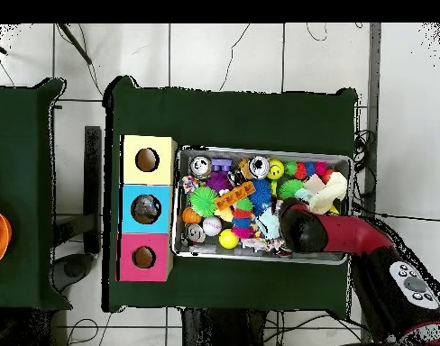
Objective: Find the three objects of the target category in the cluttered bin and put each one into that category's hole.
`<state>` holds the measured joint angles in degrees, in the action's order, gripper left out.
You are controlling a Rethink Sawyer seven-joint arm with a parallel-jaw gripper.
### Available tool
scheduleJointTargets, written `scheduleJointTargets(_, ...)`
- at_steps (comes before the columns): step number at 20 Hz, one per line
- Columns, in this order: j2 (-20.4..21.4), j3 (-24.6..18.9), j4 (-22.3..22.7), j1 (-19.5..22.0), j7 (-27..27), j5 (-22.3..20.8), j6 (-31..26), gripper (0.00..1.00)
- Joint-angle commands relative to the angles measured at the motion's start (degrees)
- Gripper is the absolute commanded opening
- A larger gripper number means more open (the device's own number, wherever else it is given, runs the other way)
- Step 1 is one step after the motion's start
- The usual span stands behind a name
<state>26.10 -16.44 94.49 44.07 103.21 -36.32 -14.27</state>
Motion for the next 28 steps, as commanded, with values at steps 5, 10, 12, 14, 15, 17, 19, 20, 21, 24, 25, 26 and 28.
scheduleJointTargets(5,-3.5,3.3,-1.5,-4.9,2.3,-2.3,-1.7,1.00)
scheduleJointTargets(10,0.4,1.9,2.1,-2.8,-2.5,-0.6,-8.0,1.00)
scheduleJointTargets(12,3.6,1.2,3.9,-1.9,-4.5,1.3,-12.7,1.00)
scheduleJointTargets(14,7.0,-0.6,5.8,-0.5,-6.7,2.6,-15.4,1.00)
scheduleJointTargets(15,8.0,-0.8,6.2,-0.3,-7.1,3.0,-16.5,1.00)
scheduleJointTargets(17,9.5,-1.1,6.4,-0.2,-8.2,3.6,-19.1,1.00)
scheduleJointTargets(19,9.9,-1.4,6.1,-0.2,-8.7,3.7,-20.9,1.00)
scheduleJointTargets(20,9.9,-1.5,5.9,-0.3,-8.6,3.5,-21.4,1.00)
scheduleJointTargets(21,10.1,-1.8,5.9,-0.1,-8.6,3.4,-21.6,1.00)
scheduleJointTargets(24,10.1,-2.1,5.6,-0.1,-8.2,2.7,-22.6,1.00)
scheduleJointTargets(25,10.1,-2.2,5.5,-0.1,-8.1,2.5,-22.9,1.00)
scheduleJointTargets(26,10.0,-2.0,5.1,-0.3,-8.0,2.3,-23.6,1.00)
scheduleJointTargets(28,9.9,-2.3,4.9,-0.2,-7.7,2.0,-23.8,1.00)
